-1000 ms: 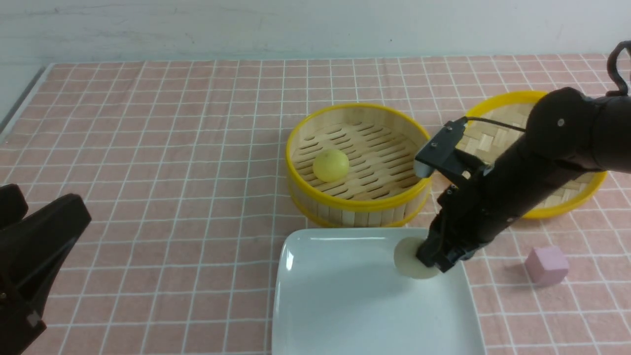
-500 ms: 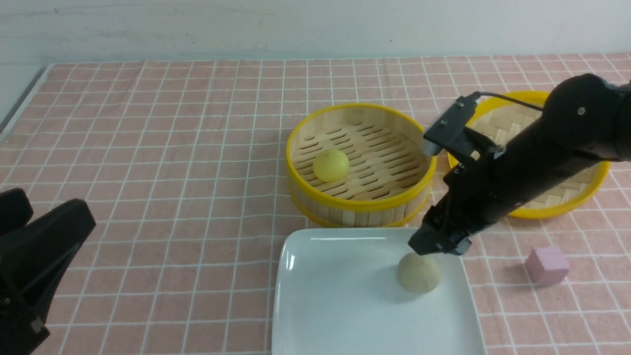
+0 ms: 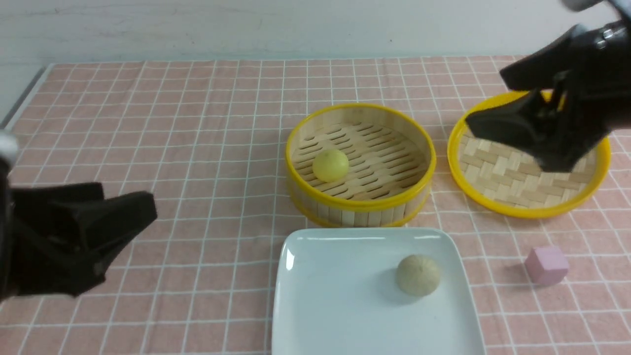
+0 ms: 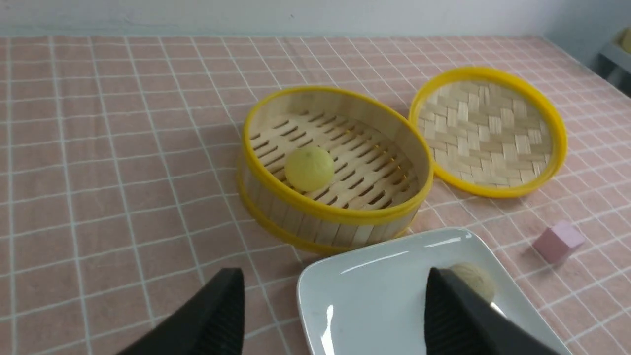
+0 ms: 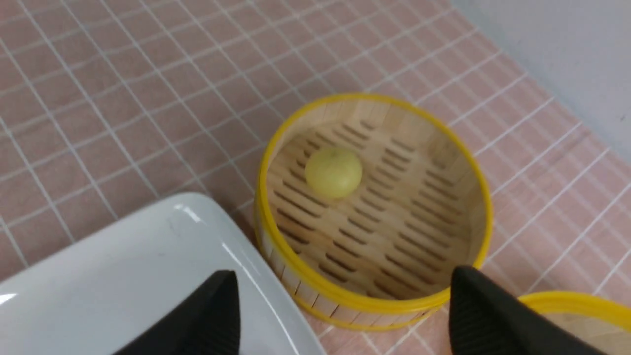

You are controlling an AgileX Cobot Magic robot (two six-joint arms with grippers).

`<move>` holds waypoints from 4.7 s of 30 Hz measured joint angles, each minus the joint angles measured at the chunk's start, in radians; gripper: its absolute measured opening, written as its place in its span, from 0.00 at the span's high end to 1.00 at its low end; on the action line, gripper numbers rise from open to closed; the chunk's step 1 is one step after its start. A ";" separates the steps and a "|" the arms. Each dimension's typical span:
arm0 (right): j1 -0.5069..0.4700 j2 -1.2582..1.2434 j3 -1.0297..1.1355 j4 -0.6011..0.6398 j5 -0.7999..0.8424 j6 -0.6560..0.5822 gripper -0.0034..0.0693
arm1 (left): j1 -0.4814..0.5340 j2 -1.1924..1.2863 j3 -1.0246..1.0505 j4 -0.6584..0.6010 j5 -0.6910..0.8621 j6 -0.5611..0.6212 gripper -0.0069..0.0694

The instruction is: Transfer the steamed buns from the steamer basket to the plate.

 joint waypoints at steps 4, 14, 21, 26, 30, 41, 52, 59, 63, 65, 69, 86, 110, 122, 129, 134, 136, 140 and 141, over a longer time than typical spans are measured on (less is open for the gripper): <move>0.000 -0.097 0.000 -0.003 0.048 0.039 0.20 | 0.000 0.202 -0.121 -0.097 0.045 0.147 0.26; 0.000 -0.173 0.001 -0.052 0.210 0.108 0.20 | -0.002 0.737 -0.495 -0.134 0.259 0.351 0.26; 0.000 -0.173 0.001 -0.059 0.241 0.123 0.20 | -0.057 0.967 -0.653 -0.110 0.277 0.357 0.26; 0.000 -0.173 0.001 -0.060 0.246 0.123 0.20 | -0.155 1.070 -0.731 -0.074 0.172 0.359 0.26; 0.000 -0.173 0.001 -0.060 0.264 0.123 0.20 | -0.244 1.135 -0.762 -0.037 0.016 0.359 0.26; 0.000 -0.173 0.001 -0.067 0.298 0.123 0.20 | -0.431 1.243 -0.767 0.132 -0.342 0.365 0.26; 0.000 -0.173 0.001 -0.074 0.330 0.123 0.20 | -0.466 1.324 -0.768 0.192 -0.455 0.366 0.26; 0.000 -0.173 0.001 -0.074 0.332 0.123 0.22 | -0.468 1.356 -0.770 0.193 -0.495 0.404 0.41; 0.000 -0.173 0.001 -0.074 0.333 0.123 0.28 | -0.468 1.359 -0.770 0.193 -0.501 0.441 0.70; 0.000 -0.173 0.001 -0.074 0.333 0.123 0.31 | -0.468 1.358 -0.771 0.193 -0.507 0.446 0.83; 0.000 -0.173 0.001 -0.074 0.333 0.123 0.35 | -0.468 1.316 -0.770 0.176 -0.496 0.448 0.88; 0.000 -0.173 0.001 -0.074 0.348 0.153 0.36 | -0.297 0.829 -0.768 0.166 0.015 0.165 0.88; 0.000 -0.173 0.001 -0.056 0.375 0.176 0.36 | -0.536 1.133 -0.749 0.564 0.398 -0.081 0.85; 0.000 -0.173 0.001 -0.056 0.396 0.176 0.36 | -0.583 1.192 -0.748 0.583 0.204 -0.085 0.55; 0.000 -0.173 0.001 -0.056 0.397 0.176 0.36 | -0.583 1.180 -0.748 0.596 0.176 -0.122 0.36; 0.000 -0.173 0.001 -0.056 0.368 0.176 0.36 | -0.583 1.037 -0.748 0.722 0.167 -0.256 0.32; 0.000 -0.173 0.001 -0.056 0.330 0.178 0.36 | -0.583 0.980 -0.748 0.777 0.167 -0.318 0.32; 0.000 -0.173 0.001 -0.059 0.229 0.225 0.36 | -0.583 0.876 -0.748 0.893 0.167 -0.486 0.32; 0.000 -0.173 0.001 -0.071 0.174 0.261 0.36 | -0.583 0.828 -0.748 0.952 0.167 -0.583 0.32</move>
